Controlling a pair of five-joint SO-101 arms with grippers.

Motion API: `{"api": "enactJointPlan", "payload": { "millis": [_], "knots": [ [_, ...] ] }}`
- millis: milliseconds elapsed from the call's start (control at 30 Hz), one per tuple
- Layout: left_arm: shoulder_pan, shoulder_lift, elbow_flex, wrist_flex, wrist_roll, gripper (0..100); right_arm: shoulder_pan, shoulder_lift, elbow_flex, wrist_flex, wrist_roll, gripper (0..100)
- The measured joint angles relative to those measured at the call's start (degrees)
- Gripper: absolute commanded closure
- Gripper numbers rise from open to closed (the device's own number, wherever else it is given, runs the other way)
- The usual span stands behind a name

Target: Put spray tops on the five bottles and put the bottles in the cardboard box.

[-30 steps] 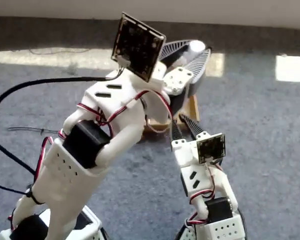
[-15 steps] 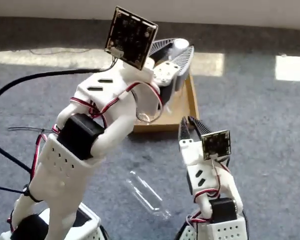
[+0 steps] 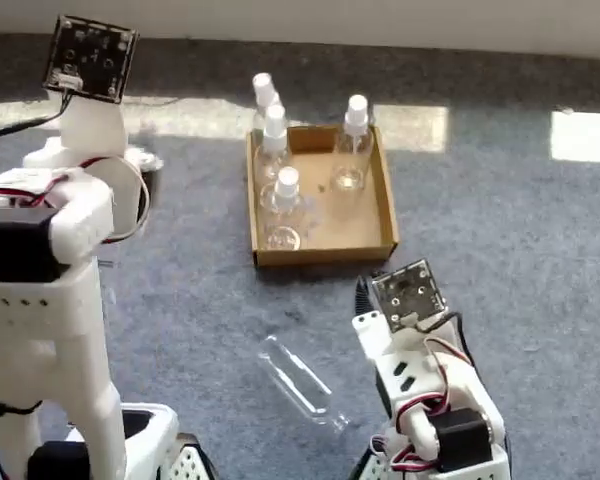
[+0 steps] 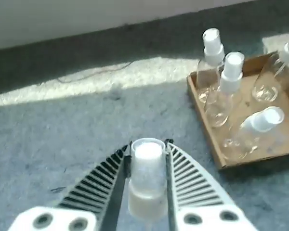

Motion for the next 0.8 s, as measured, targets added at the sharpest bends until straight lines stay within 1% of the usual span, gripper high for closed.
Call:
{"api": "enactJointPlan", "payload": {
  "millis": [133, 233, 367, 500, 567, 633, 733, 800],
  "knots": [
    [-6.33, 0.00, 10.90, 0.18, -5.27, 99, -0.70, 12.75, -5.80, 0.18, 0.00, 96.4],
    [-10.02, 0.09, 21.10, -2.29, -7.38, 99, -4.31, 25.49, -14.33, 3.16, 0.00, 96.4],
    [-14.86, 0.09, 33.85, -10.64, -8.26, 99, -11.60, 42.55, -25.93, 11.52, 0.00, 96.1],
    [-18.02, 0.09, 44.92, -20.92, -8.26, 99, -18.99, 52.40, -35.43, 21.01, 0.09, 94.8],
    [-18.64, 0.09, 49.58, -25.23, -8.26, 99, -22.33, 54.07, -38.51, 24.53, 0.09, 90.2],
    [-18.99, 0.09, 53.45, -28.66, -8.26, 99, -25.23, 54.24, -40.18, 27.69, 0.09, 83.1],
    [-18.99, 0.09, 58.11, -33.05, -8.26, 99, -27.96, 54.24, -40.62, 31.82, 0.09, 72.7],
    [-18.99, 0.09, 60.57, -35.60, -8.26, 99, -29.19, 54.24, -40.35, 32.70, 0.09, 68.3]
  ]
}}
